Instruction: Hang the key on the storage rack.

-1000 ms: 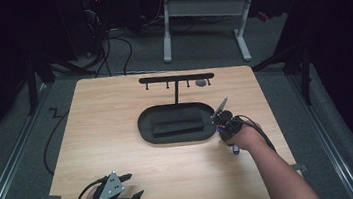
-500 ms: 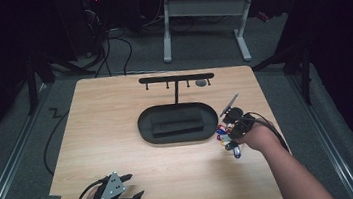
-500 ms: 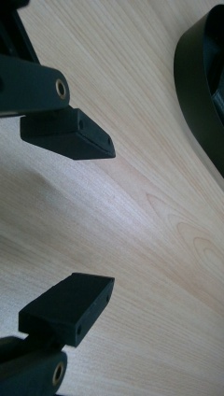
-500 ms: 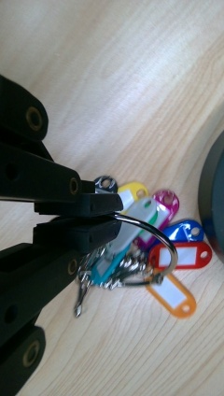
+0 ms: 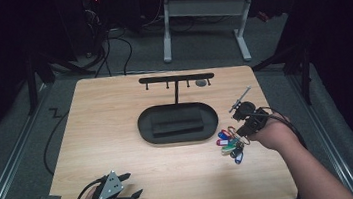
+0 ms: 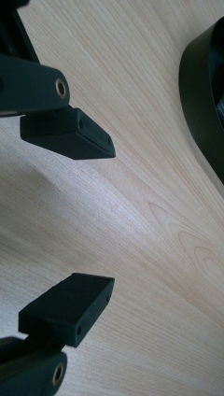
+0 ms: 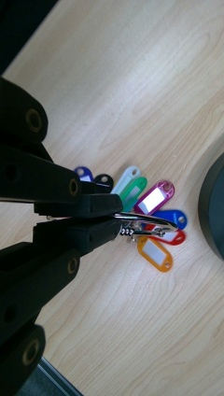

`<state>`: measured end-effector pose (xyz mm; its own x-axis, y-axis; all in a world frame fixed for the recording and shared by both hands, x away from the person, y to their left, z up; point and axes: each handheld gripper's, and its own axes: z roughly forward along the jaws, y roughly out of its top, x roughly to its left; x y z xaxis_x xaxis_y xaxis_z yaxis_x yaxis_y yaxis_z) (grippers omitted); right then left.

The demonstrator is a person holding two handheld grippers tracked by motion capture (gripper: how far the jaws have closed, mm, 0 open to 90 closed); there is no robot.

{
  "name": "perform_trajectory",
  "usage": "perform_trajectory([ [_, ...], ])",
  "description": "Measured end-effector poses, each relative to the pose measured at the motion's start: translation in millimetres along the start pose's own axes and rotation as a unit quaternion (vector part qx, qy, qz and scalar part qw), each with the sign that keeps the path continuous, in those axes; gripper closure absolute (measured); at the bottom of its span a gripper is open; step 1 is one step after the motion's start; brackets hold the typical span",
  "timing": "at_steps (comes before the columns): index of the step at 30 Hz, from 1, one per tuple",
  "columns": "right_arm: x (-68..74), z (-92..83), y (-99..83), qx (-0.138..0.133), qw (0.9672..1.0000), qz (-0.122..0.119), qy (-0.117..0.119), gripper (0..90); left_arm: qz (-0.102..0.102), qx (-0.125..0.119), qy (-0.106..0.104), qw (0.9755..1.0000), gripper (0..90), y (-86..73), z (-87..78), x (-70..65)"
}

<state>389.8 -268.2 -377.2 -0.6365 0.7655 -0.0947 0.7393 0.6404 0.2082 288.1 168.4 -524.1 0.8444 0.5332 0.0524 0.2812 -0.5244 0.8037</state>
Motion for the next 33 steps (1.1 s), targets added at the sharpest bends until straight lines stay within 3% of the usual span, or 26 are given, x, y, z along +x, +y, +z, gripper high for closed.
perform_trajectory([
  [7, 2.8, -28.2, 0.3, -0.008, 0.9999, -0.006, -0.009, 87.9, 0.000, -0.005, 0.007, 1.0000, 32.4, 0.2, -1.2, 1.2],
  [13, 5.0, -50.5, 1.8, -0.017, 0.9998, -0.011, -0.004, 87.9, -0.010, 0.000, -0.001, 1.0000, 32.3, -1.0, -0.4, 4.3],
  [20, 8.8, -79.1, 7.1, -0.029, 0.9995, -0.011, -0.011, 87.9, -0.005, 0.000, 0.002, 1.0000, 32.3, -0.6, 0.3, 2.8],
  [27, 9.9, -84.7, 11.7, -0.030, 0.9993, -0.016, -0.017, 87.9, -0.007, -0.008, 0.005, 0.9999, 32.4, 0.3, -0.7, 3.6],
  [33, 9.6, -84.0, 16.2, -0.027, 0.9993, -0.018, -0.020, 88.0, -0.006, -0.001, 0.000, 1.0000, 32.3, 0.0, 1.1, 3.5],
])
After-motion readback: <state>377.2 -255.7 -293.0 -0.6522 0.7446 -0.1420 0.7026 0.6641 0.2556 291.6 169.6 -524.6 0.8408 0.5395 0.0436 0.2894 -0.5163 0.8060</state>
